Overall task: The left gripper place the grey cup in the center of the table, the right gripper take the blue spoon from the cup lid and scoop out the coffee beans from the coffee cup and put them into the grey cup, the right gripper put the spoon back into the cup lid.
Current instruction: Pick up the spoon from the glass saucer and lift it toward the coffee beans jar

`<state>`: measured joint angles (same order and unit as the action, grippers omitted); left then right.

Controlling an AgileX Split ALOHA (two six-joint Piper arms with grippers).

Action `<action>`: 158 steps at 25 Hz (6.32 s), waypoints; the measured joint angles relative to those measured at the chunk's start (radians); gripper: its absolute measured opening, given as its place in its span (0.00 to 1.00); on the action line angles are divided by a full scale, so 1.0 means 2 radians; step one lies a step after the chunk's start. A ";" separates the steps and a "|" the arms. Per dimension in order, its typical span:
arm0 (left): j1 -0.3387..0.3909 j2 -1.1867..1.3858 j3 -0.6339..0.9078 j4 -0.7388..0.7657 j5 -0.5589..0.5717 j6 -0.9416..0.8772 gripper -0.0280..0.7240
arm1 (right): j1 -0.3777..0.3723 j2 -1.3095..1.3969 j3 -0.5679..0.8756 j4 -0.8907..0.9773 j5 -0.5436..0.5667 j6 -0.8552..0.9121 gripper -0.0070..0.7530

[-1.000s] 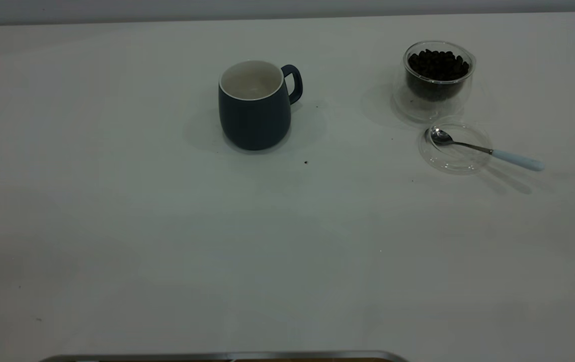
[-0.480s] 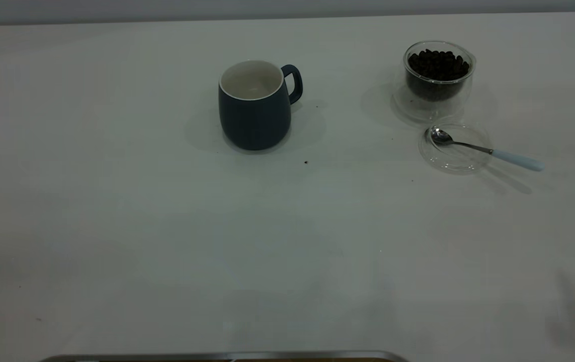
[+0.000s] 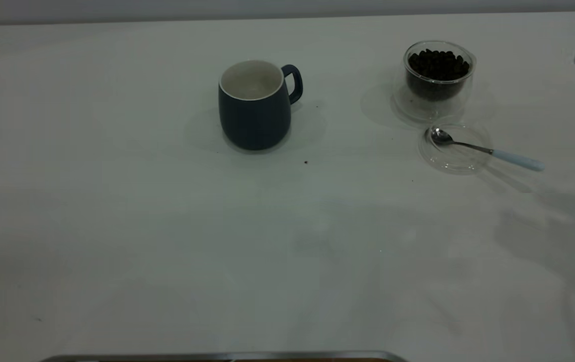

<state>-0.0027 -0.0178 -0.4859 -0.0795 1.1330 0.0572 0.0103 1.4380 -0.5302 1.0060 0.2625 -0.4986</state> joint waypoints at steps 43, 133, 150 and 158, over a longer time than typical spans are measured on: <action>0.000 0.000 0.000 0.000 0.001 0.000 0.77 | -0.156 0.445 -0.124 0.394 0.204 -0.445 0.77; 0.001 0.000 0.000 0.000 0.001 0.000 0.77 | -0.167 0.490 -0.204 0.363 0.314 -0.382 0.26; 0.001 0.000 0.000 0.000 0.001 0.000 0.77 | -0.169 0.448 -0.204 0.303 0.305 -0.369 0.15; 0.001 0.000 0.000 0.000 0.001 0.000 0.77 | -0.169 0.373 -0.203 0.183 0.249 -0.265 0.15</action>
<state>-0.0016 -0.0178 -0.4859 -0.0795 1.1349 0.0580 -0.3270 2.1835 -0.9372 1.3719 0.7608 -1.0289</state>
